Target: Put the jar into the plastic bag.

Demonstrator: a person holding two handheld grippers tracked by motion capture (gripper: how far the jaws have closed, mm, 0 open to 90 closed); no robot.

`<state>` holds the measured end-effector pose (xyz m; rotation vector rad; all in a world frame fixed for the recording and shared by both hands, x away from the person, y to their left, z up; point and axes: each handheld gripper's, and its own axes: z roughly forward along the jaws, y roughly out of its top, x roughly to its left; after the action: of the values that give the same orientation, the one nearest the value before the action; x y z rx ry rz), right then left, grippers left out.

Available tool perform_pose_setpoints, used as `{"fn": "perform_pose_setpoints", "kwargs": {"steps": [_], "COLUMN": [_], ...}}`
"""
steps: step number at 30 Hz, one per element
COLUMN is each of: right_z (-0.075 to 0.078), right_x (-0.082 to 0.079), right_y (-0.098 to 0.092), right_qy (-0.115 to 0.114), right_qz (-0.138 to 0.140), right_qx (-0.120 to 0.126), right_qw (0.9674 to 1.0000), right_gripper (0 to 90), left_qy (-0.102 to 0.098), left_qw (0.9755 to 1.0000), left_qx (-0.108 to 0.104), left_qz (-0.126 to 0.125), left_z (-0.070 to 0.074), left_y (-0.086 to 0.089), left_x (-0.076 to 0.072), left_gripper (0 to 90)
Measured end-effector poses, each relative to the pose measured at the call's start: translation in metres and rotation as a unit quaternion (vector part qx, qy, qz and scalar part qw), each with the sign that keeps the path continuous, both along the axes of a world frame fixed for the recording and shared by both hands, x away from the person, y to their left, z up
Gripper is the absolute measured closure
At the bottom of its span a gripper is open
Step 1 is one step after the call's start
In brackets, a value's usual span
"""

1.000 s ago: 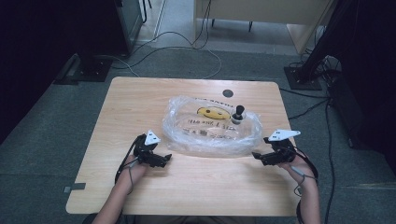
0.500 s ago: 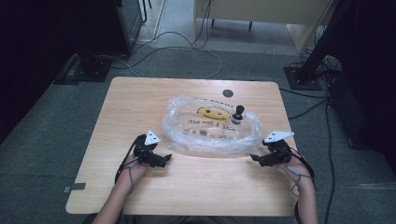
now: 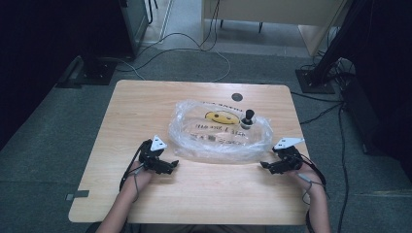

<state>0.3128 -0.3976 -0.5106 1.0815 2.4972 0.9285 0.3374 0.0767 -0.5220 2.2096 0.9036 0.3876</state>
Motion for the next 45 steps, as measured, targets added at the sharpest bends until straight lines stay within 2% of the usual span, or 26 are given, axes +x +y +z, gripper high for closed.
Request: {"fn": "perform_pose_setpoints", "kwargs": {"steps": [6,14,33,45], "right_z": [-0.003,-0.006,-0.016,-0.016], "right_x": [0.001,0.002,0.001,0.005], "right_y": [0.001,0.001,-0.012,-0.015], "right_qy": [0.002,-0.004,-0.042,-0.042], "right_qz": [0.002,0.0,0.018,0.009], "right_qx": [-0.002,0.009,0.049,0.048], "right_qw": [1.0,1.0,0.9977,0.9979], "right_gripper": [17.3,16.9,14.7,12.5], "left_qy": [0.0,0.0,0.0,0.0], "left_qw": [1.0,1.0,1.0,1.0], "left_qx": [0.0,0.0,0.0,0.0], "left_qz": [0.0,0.0,0.0,0.0], "left_z": [0.0,0.0,0.0,0.0], "left_y": [0.0,0.0,0.0,0.0], "left_x": [0.0,0.0,0.0,0.0], "left_gripper": [0.0,0.0,0.0,0.0]}}
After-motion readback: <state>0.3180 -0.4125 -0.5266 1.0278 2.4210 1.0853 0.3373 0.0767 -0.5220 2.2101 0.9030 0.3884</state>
